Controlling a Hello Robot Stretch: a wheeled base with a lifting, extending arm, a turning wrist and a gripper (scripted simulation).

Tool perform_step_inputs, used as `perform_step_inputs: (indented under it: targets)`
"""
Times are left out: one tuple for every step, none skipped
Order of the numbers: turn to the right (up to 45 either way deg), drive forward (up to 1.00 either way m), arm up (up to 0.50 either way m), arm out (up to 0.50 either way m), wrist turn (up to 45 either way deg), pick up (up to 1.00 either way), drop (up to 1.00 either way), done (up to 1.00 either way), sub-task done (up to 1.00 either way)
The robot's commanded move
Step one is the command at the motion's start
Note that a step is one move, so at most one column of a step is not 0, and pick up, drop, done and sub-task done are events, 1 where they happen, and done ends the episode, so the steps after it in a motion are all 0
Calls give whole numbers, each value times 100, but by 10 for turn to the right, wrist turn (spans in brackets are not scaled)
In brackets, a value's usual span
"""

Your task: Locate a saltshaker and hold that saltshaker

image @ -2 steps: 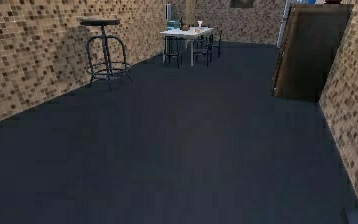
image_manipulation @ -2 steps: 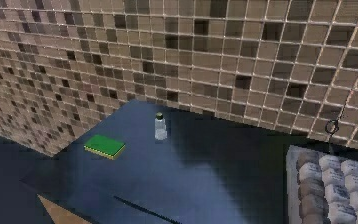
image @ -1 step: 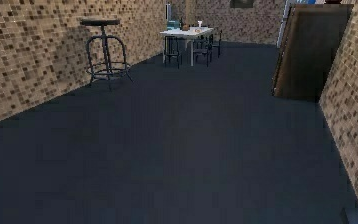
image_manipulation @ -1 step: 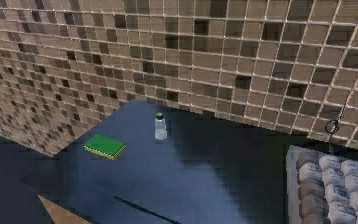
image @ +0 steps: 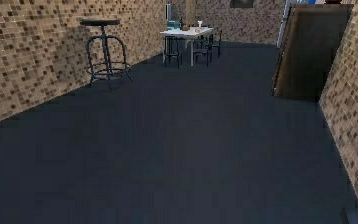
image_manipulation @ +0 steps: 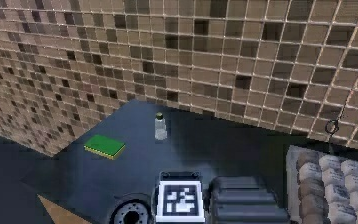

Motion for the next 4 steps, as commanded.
perform_step_inputs:
  targets:
    - [0, 0, 0, 32, 0, 0, 0, 0, 0]
    - [0, 0, 0, 0, 450, 0, 0, 0, 0]
    - [0, 0, 0, 0, 450, 0, 0, 0, 0]
    - [0, 0, 0, 0, 450, 0, 0, 0, 0]
